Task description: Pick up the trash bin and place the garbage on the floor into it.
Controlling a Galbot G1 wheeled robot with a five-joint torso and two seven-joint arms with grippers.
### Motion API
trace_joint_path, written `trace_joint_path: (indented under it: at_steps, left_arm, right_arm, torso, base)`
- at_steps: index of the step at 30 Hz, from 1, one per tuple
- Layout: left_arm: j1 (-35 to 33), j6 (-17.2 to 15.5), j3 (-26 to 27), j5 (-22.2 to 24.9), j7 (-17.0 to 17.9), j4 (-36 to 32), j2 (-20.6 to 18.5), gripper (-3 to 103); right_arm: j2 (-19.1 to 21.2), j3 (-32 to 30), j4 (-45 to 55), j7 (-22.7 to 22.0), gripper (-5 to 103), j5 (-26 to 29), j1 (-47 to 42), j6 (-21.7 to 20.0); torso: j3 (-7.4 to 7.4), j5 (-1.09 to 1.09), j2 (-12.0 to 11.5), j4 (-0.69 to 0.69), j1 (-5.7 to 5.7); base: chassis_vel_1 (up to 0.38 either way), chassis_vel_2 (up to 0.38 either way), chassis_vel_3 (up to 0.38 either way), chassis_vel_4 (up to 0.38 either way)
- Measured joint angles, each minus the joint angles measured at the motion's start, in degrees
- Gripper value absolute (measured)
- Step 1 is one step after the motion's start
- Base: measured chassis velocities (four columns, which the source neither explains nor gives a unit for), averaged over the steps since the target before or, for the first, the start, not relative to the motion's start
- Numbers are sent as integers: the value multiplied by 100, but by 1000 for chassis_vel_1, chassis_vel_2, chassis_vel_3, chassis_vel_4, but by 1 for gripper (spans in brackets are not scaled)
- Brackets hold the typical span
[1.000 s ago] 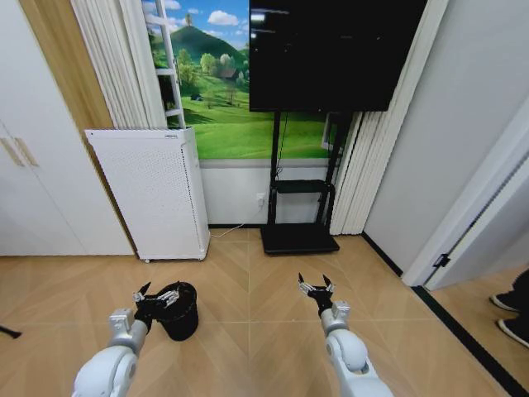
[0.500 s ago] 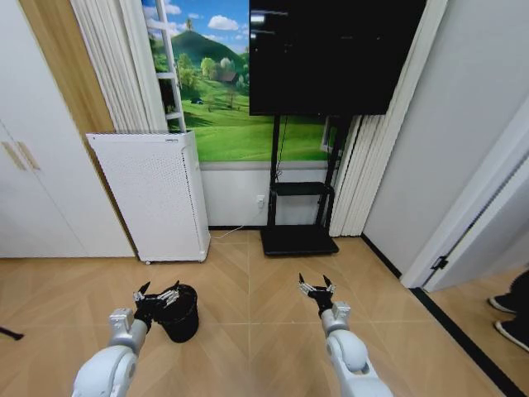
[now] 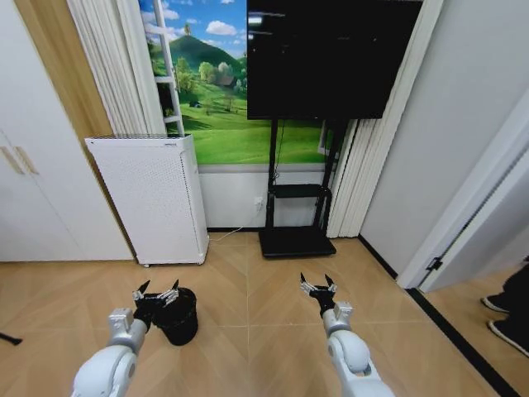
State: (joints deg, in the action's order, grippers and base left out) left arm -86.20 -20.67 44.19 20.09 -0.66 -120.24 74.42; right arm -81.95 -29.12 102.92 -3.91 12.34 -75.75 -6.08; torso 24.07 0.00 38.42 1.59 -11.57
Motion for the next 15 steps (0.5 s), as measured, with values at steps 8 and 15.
trace_joint_path:
  at_steps: [8,15]
  left_arm:
    - [24,37,40,130,186,-3,39,100]
    - [82,38,63,333,394,32,56,100]
  right_arm:
    - [-32,3,36,-7,100,-49,-83,-10]
    - [-41,-18,94,-5,100,-191,-228,16]
  torso:
    - [7,0,14,0,-8]
    - [-1,0,2,0,-5]
  base:
    - [0,0,0,0]
    - [0,0,0,0]
